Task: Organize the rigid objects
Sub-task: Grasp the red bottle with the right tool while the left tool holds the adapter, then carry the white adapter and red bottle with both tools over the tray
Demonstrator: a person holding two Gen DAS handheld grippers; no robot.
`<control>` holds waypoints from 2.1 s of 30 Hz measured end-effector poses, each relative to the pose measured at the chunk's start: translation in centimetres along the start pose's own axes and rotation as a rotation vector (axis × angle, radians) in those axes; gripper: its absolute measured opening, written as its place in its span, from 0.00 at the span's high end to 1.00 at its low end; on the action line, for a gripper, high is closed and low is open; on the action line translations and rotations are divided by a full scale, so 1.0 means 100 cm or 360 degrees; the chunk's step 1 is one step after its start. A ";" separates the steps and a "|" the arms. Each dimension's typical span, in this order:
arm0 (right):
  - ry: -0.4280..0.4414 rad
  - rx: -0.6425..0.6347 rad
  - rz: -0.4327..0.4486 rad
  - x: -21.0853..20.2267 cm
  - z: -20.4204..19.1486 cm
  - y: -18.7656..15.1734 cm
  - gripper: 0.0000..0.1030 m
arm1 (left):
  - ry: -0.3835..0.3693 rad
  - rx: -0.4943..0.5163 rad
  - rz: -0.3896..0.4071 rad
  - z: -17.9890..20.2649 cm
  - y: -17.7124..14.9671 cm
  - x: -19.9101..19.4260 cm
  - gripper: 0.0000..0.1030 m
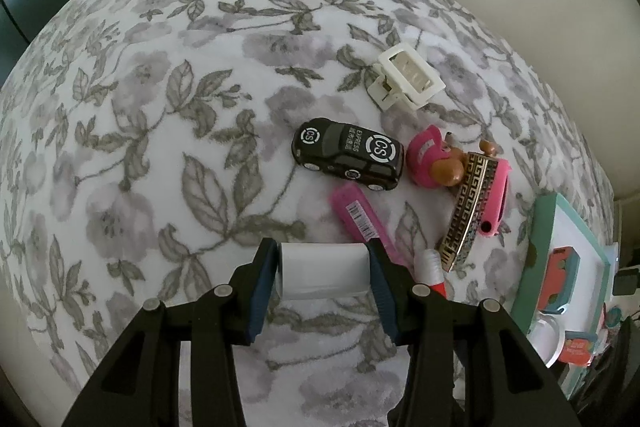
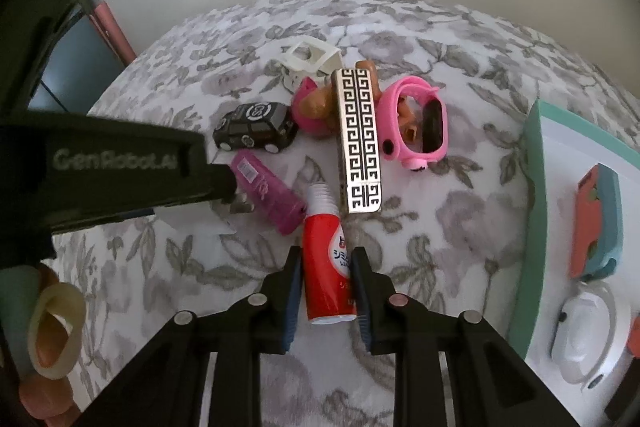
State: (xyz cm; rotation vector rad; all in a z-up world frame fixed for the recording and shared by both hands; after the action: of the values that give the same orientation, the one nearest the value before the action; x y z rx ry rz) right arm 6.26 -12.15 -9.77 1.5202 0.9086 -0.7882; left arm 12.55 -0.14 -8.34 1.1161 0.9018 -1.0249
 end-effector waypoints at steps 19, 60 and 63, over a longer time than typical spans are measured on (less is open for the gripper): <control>0.0069 0.0148 0.0017 -0.032 0.022 -0.007 0.79 | -0.0059 -0.0010 0.0038 0.016 -0.016 -0.031 0.54; -0.0730 0.0730 0.0445 -0.176 0.208 -0.026 0.79 | -0.0366 0.0463 -0.0134 0.170 -0.103 -0.048 0.54; -0.0778 0.0864 0.0425 -0.176 0.231 -0.039 0.79 | -0.0361 0.0509 -0.0170 0.180 -0.112 -0.042 0.54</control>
State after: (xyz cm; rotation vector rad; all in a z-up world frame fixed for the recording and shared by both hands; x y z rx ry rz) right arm -5.47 -36.94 0.60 1.7463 0.1212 -1.1979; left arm 1.76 -18.28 -3.54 1.1945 0.6342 -1.3890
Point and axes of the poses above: each gripper's, at about its wrist camera, not at the fingertips, and x roughly the way its jaws point, z to its right, y to its top, the point moved 3 cm from there along x, roughly the way its jaws point, and after that the axes turned 4 degrees about -y, right-handed, at the moved point
